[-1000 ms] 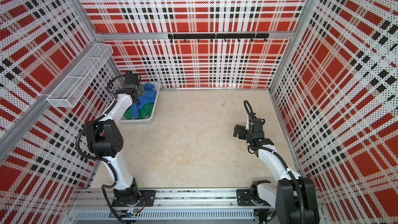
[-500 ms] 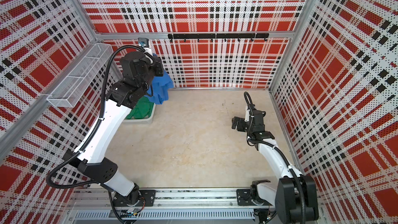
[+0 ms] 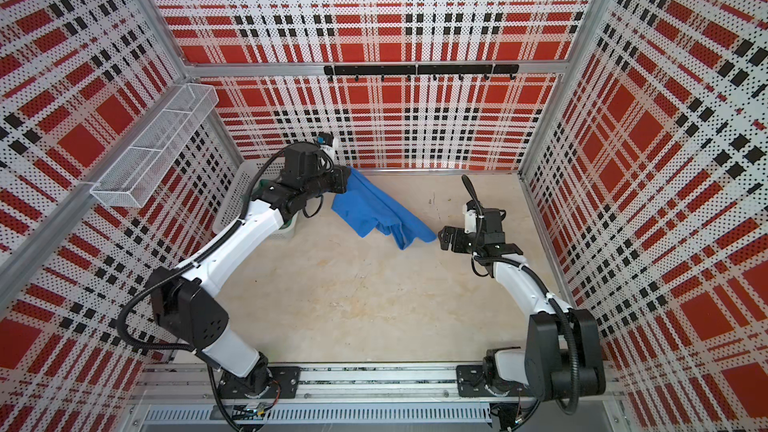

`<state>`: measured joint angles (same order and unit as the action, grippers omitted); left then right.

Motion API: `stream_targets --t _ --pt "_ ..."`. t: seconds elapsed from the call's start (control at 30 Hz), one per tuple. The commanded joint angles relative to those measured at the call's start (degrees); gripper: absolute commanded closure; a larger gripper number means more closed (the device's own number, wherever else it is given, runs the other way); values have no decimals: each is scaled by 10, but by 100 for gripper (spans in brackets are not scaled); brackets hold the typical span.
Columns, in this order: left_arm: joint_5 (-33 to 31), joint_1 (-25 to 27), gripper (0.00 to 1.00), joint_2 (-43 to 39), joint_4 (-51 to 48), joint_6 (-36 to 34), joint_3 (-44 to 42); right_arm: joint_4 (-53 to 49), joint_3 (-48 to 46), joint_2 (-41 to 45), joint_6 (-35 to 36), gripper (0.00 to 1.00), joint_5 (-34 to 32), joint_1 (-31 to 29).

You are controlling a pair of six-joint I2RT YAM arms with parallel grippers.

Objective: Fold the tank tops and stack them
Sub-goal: 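Pull the blue tank top out and drop it on the table, then grasp opposite edges of the blue tank top with both grippers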

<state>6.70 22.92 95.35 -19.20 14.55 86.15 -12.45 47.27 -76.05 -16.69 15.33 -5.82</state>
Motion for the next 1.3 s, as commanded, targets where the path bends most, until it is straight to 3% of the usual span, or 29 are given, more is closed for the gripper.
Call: stream_targets --t 0.0,0.1,0.23,0.3,0.37,0.5,0.6,0.8,1.07,1.27 --pt "76 -13 100 11 132 64 -65 59 49 -12 24 0 -14 -2" --pt "72 -14 97 46 144 64 -80 76 89 -37 20 0 -19 -6" --pt "26 -19 43 51 132 46 -72 0 143 -79 56 0 -56 -49" --pt "2 -23 30 31 129 39 -73 -25 147 -88 74 0 -75 -74" --pt "-29 -27 26 4 115 33 -77 -46 146 -93 73 0 -90 -89" --pt "-86 -16 27 -53 84 31 -124 -65 128 -93 38 1 -97 -100" --pt "-115 -17 32 -110 79 59 -218 -63 107 -87 1 9 -125 -144" --pt "-43 -76 50 -174 167 159 -411 -25 121 -142 -44 31 -137 -251" --pt "-87 -77 53 -110 245 182 -454 -1 163 -215 -91 38 -134 -299" --pt "-132 -78 42 -26 298 189 -428 -10 145 -189 -93 35 -160 -299"
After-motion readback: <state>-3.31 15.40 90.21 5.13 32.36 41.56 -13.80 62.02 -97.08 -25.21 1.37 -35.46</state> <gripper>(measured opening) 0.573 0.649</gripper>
